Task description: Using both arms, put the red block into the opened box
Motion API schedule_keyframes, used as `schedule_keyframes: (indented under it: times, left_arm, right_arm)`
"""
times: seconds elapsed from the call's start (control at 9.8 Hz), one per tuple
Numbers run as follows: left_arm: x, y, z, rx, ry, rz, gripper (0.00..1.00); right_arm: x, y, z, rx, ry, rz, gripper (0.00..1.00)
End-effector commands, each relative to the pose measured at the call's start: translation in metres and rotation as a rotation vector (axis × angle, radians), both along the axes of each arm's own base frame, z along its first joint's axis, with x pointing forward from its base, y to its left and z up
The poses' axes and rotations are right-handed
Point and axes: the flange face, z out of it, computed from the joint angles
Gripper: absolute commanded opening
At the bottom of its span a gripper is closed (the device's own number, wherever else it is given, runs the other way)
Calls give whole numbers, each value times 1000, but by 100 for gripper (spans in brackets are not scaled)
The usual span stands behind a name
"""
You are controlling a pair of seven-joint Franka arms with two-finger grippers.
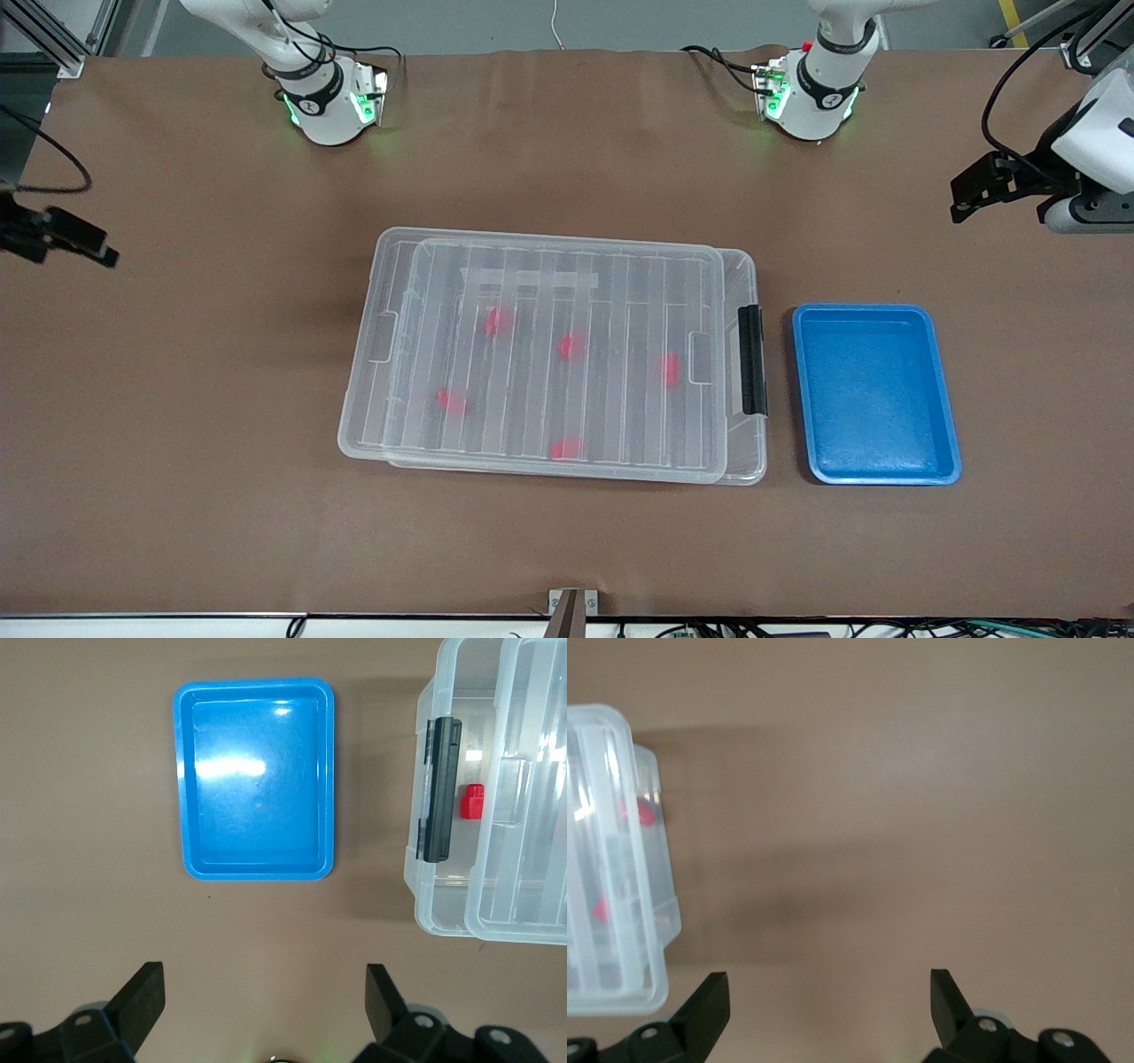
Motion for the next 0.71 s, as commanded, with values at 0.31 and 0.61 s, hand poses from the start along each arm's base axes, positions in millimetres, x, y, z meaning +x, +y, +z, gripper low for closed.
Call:
schedule_keyframes:
  times: [0.31,0.61]
  left_arm:
    - [-2,0,-16,-13,41,-11,100]
    - [-2,1,-15,-14,39,-9,100]
  right_arm:
    - [1,-3,32,-22,-26,-4,100]
    - [1,-3,31,-21,-22,5,100]
